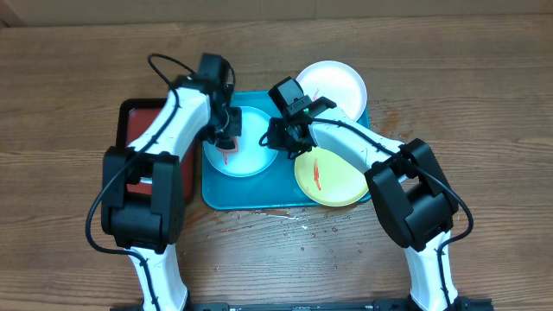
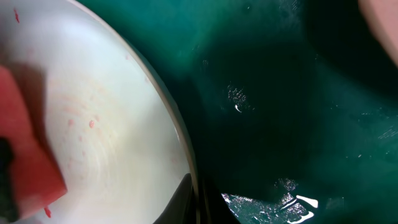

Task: Clean dirty plates on tray and stack at the side
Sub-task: 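Bring the sponge with the left gripper onto the light blue plate, then scrub the light blue plate with the sponge while right gripper holds it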

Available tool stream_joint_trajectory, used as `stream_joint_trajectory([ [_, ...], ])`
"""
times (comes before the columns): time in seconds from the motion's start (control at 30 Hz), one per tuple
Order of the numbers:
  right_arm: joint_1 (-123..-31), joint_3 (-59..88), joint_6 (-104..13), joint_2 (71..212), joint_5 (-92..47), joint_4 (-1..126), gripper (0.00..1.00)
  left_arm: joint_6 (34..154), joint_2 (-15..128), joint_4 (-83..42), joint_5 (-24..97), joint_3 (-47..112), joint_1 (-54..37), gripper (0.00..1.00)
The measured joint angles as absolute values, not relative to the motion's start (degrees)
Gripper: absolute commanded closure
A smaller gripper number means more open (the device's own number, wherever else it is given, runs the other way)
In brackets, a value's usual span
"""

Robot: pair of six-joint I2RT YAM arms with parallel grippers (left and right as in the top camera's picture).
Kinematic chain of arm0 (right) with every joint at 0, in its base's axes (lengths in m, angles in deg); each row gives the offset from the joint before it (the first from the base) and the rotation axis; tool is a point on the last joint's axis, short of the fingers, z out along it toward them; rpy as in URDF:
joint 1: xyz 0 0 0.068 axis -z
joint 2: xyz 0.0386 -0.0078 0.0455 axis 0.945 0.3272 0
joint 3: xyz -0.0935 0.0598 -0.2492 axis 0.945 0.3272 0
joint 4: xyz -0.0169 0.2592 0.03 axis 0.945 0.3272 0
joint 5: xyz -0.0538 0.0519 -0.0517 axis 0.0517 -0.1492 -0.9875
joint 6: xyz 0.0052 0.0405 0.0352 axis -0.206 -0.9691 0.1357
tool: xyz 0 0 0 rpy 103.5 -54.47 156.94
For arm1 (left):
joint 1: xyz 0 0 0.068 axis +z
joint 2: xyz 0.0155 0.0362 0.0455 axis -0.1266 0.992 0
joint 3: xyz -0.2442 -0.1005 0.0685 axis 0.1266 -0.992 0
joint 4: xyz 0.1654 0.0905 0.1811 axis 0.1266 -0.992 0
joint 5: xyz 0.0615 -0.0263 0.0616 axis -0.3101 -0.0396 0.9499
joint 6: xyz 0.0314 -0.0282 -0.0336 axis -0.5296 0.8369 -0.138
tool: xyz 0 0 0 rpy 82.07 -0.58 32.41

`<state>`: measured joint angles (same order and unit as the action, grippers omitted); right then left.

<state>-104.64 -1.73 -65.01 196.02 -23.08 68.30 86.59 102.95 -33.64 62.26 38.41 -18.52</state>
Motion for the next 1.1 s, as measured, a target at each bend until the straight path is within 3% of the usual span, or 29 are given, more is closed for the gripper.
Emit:
stream_joint_trajectory([
  [0.3, -104.64, -1.73, -65.06, 196.02, -22.99, 68.36, 0.96, 89.56, 102.95, -33.24, 64.14, 36.86, -18.91, 0.96],
  [0.6, -104.64, -1.73, -65.06, 196.02, -22.66, 68.45, 0.96, 78.63, 102.95, -39.67, 49.12, 36.57, -18.54, 0.96],
  [0.87, -104.64, -1.73, -65.12, 196.02, -22.64, 68.71, 0.96, 76.45, 102.95, -26.75, 48.23, 36.05, -18.54, 0.96],
  [1.1, -104.64, -1.78, -65.23, 196.02, -22.64, 68.76, 0.96, 78.59, 102.95, -19.36, 56.36, 35.89, -18.54, 0.96],
])
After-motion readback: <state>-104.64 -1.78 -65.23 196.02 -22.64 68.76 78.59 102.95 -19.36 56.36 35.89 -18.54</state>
